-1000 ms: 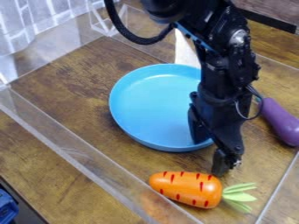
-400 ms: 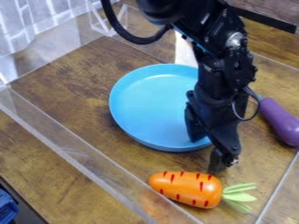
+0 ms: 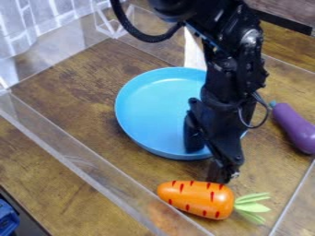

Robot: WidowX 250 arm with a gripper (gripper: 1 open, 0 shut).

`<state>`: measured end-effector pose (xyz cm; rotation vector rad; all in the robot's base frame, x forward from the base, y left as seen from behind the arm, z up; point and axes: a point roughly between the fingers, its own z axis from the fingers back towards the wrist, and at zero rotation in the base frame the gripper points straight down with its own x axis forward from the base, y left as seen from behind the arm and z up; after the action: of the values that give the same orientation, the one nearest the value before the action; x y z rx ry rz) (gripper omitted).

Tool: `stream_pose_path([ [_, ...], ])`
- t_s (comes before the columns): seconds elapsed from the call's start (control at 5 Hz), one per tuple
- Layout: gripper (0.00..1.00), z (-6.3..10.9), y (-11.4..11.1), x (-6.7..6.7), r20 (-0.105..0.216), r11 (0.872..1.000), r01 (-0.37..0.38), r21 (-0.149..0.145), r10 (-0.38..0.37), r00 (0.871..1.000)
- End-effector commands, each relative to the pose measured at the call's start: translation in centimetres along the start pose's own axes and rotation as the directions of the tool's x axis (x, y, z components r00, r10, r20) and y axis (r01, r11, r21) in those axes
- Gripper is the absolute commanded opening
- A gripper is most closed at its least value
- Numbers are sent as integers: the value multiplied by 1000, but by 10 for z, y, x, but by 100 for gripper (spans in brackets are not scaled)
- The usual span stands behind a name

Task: Move the carrot to the right side

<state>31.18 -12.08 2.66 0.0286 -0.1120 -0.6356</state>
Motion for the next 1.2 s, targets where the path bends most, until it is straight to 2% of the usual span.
stream_pose_path([
  [0.0,100,19,2,16,89,999,-35,28,32,996],
  [0.4,100,1,-12,18,103,997,-63,33,60,993],
  [0.6,100,7,-20,22,113,996,-84,39,79,990],
  [0.8,100,20,-26,27,132,993,-107,48,100,986],
  [1.0,100,16,-29,28,130,990,-131,45,124,984],
])
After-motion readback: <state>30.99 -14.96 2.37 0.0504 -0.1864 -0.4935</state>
